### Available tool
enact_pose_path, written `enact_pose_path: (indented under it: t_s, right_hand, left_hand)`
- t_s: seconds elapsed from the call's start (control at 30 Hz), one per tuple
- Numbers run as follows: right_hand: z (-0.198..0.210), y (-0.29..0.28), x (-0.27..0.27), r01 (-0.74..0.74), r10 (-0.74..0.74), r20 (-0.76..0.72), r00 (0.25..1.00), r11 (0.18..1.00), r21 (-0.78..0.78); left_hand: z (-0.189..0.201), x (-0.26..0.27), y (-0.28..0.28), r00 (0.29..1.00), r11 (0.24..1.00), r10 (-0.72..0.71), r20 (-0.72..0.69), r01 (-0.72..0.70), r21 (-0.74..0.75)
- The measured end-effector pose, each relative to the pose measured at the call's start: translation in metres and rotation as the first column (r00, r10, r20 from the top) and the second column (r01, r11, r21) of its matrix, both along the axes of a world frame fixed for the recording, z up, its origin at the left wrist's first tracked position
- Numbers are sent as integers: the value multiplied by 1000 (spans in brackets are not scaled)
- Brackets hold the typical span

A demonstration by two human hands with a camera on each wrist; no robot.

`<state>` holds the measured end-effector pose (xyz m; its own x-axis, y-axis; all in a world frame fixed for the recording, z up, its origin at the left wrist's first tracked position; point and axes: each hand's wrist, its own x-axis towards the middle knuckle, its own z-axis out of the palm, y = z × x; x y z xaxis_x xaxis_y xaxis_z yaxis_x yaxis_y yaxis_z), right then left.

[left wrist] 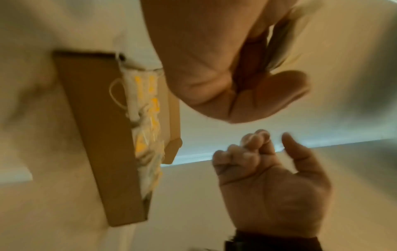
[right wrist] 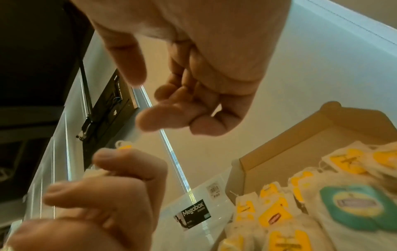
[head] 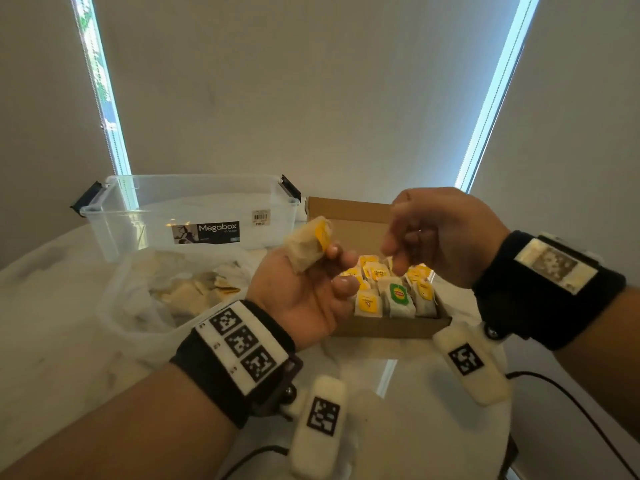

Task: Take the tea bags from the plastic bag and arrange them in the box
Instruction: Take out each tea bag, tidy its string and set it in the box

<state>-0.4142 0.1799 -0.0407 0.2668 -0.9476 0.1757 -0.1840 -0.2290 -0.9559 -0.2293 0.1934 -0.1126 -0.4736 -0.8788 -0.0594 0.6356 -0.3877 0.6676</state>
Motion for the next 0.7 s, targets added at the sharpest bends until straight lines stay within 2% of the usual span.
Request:
enact_pose_path:
  t_s: [0.07, 0.17, 0.27, 0.33, 0.43, 0.47, 0.53, 0.6, 0.63, 0.7]
  right_hand:
    - [0, 0, 1, 7, -16, -117, 993, 997, -79]
    - [1, 1, 7, -99, 69, -230, 971, 988, -121]
    - [5, 1, 15, -220, 205, -214, 955, 975, -45]
    - [8, 2, 18, -282, 262, -268, 927, 959, -38]
    - [10, 3, 17, -252, 167, -414, 895, 955, -159]
    - [12, 3, 14, -218, 114, -437, 892, 956, -197]
    - [17, -2, 1, -144, 16, -471, 882, 961, -236]
    - [23, -9, -16, -75, -64, -557, 828, 972, -223]
    - [24, -13, -24, -52, -96, -635, 766, 976, -210]
    - [20, -22, -38, -7, -112, -789, 604, 989, -147]
  left_hand:
    - [-1, 1, 0, 991, 997, -82, -104, 82, -5]
    - [1, -2, 3, 956, 971, -237, -175, 226, -78]
    - [7, -7, 6, 942, 951, -300, -151, 284, -119]
    - [7, -10, 6, 942, 947, -315, -112, 304, -106]
    - [9, -14, 6, 947, 950, -311, -77, 307, -56]
    - [9, -15, 6, 959, 960, -281, -22, 281, -22]
    - [5, -18, 5, 961, 984, -177, 213, 176, 26]
    - [1, -20, 6, 852, 996, -58, 520, 83, -23]
    - [-1, -20, 7, 778, 997, -13, 628, 58, -52]
    - [-3, -20, 7, 667, 997, 14, 745, 50, -64]
